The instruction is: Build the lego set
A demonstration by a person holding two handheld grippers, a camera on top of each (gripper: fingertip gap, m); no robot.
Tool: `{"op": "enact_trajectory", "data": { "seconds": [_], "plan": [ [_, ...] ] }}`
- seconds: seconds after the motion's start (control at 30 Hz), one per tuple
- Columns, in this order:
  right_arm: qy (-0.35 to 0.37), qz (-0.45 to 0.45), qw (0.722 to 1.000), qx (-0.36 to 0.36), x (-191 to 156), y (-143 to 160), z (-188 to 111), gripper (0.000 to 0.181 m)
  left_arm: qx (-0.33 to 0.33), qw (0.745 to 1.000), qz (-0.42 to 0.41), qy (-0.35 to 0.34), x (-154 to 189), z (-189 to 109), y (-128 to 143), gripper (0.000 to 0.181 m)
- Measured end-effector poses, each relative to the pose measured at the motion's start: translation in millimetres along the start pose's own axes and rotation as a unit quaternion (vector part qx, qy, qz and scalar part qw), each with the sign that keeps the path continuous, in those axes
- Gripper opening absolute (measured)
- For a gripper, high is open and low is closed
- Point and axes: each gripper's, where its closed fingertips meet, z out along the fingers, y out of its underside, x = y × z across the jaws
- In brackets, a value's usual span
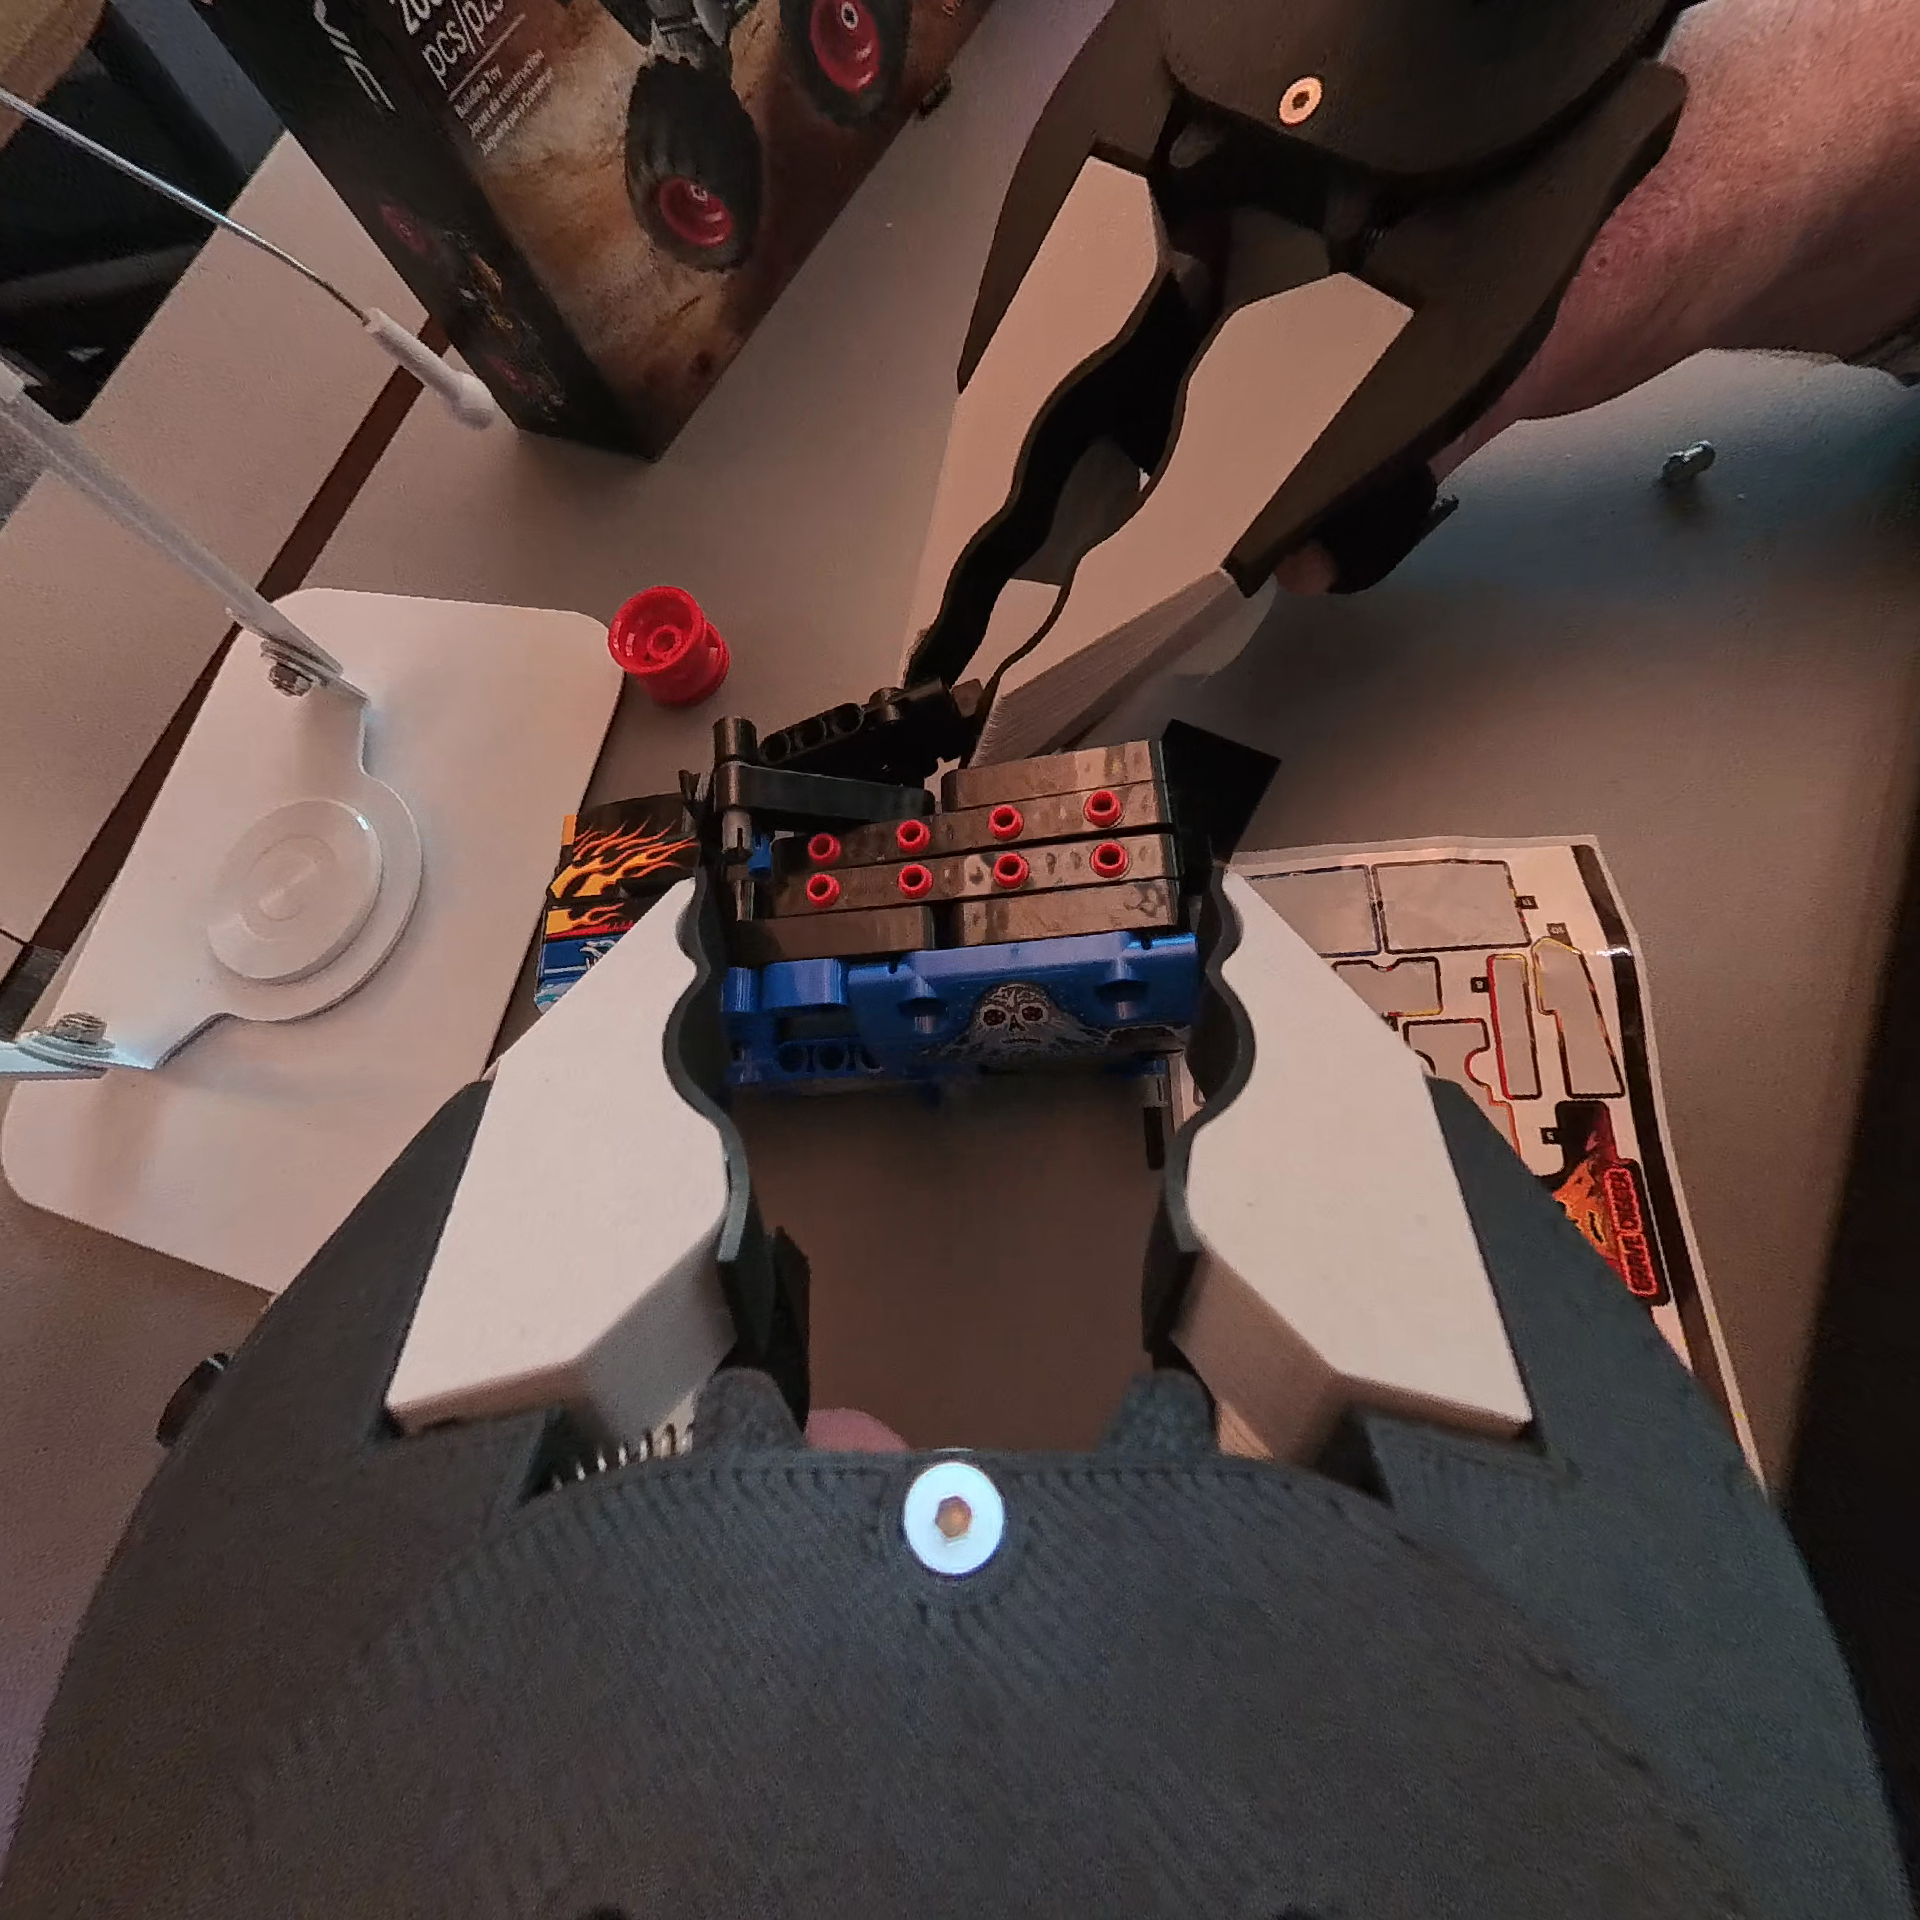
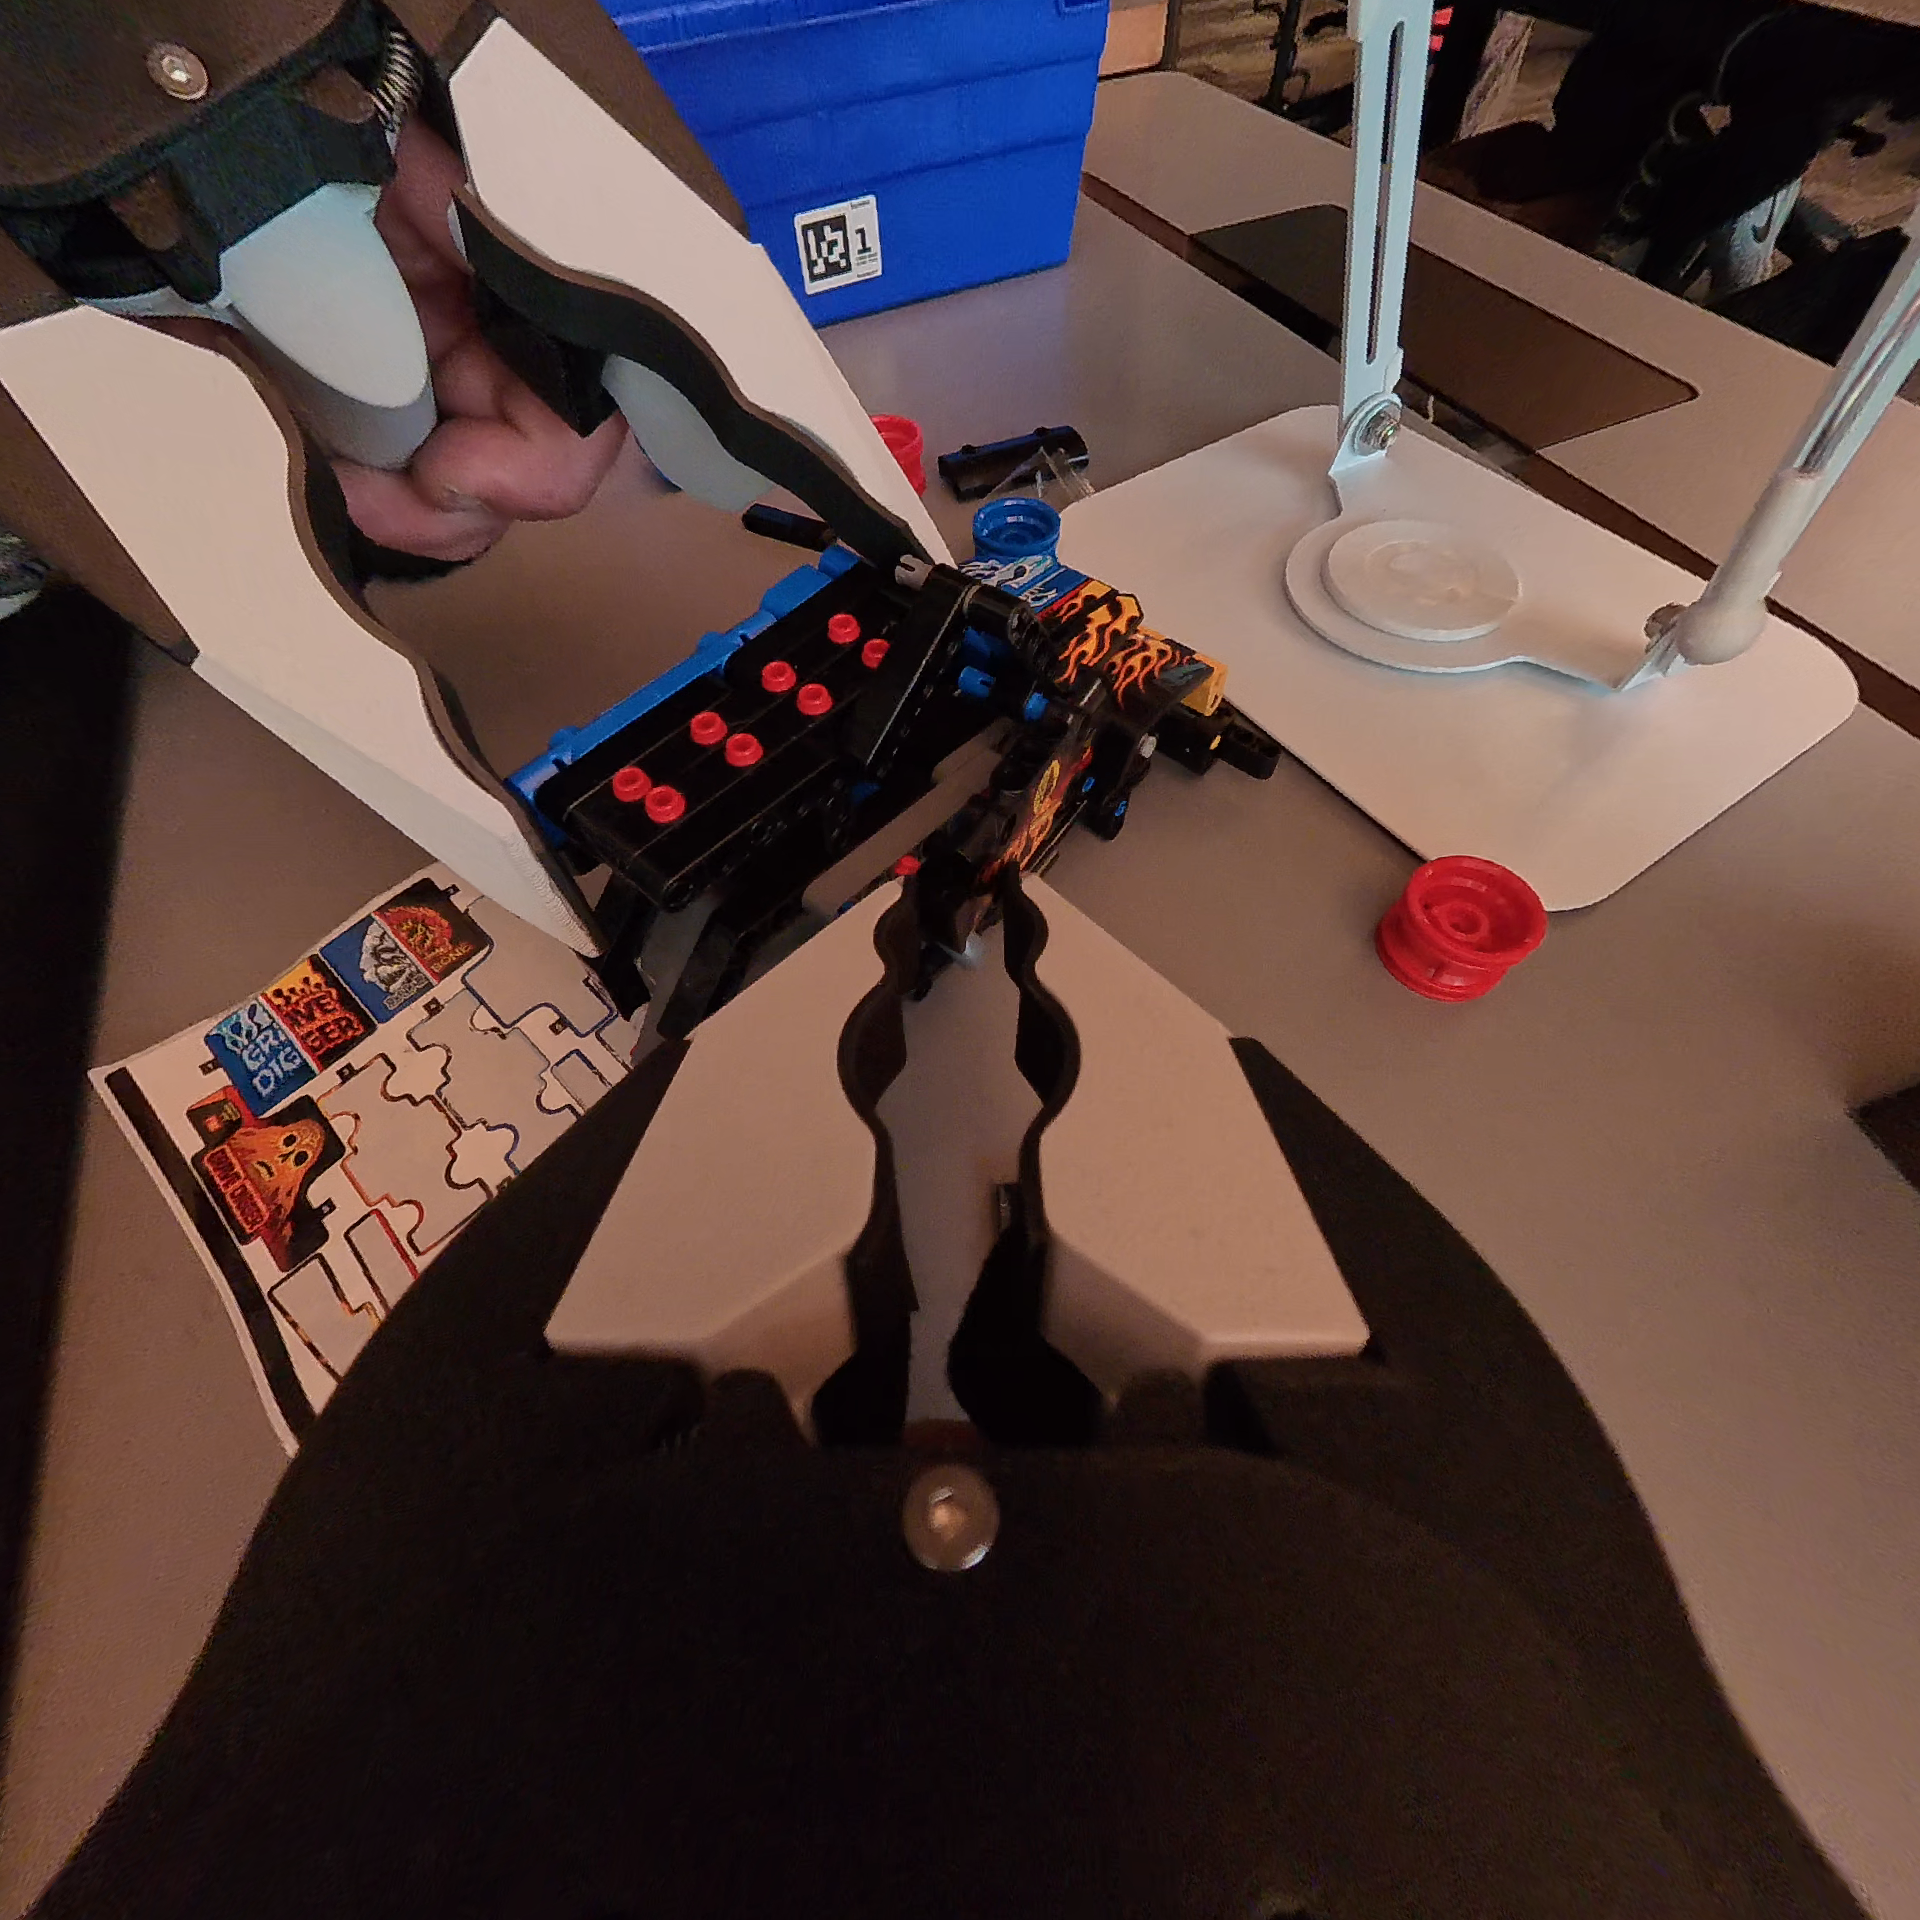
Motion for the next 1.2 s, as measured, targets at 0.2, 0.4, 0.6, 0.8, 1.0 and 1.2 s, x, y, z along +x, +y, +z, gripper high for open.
{"op": "enact_trajectory", "data": {
  "seconds": [0.2, 0.4, 0.6, 0.8, 1.0, 1.2],
  "plan": [
    [0.006, 0.002, 1.0, 0.001, 1.5, -0.4, 1.7, 0.013, 0.01, 1.0, 0.001, 0.002, 0.0, 0.2, -0.8, 0.089],
    [0.009, 0.006, 1.0, -0.003, 1.9, 0.6, 3.0, 0.012, 0.017, 1.0, -0.003, 0.001, -0.3, 0.6, -1.5, 0.089],
    [0.003, 0.01, 1.0, -0.007, 0.2, 0.1, 1.1, 0.012, 0.022, 1.0, -0.003, -0.001, -0.5, 0.5, -1.1, 0.089],
    [0.0, 0.028, 1.0, -0.008, 0.3, -0.1, 1.4, 0.012, 0.03, 1.0, -0.006, -0.001, -0.6, 1.0, -1.7, 0.089],
    [0.001, 0.037, 0.999, -0.007, 1.4, -0.7, 3.6, 0.011, 0.033, 0.999, -0.009, -0.006, -2.3, 1.2, -1.3, 0.089],
    [0.029, 0.002, 0.999, -0.017, 3.4, 0.1, 5.7, 0.011, 0.041, 0.999, -0.015, -0.004, -2.4, 1.5, -1.8, 0.09]
  ]
}}
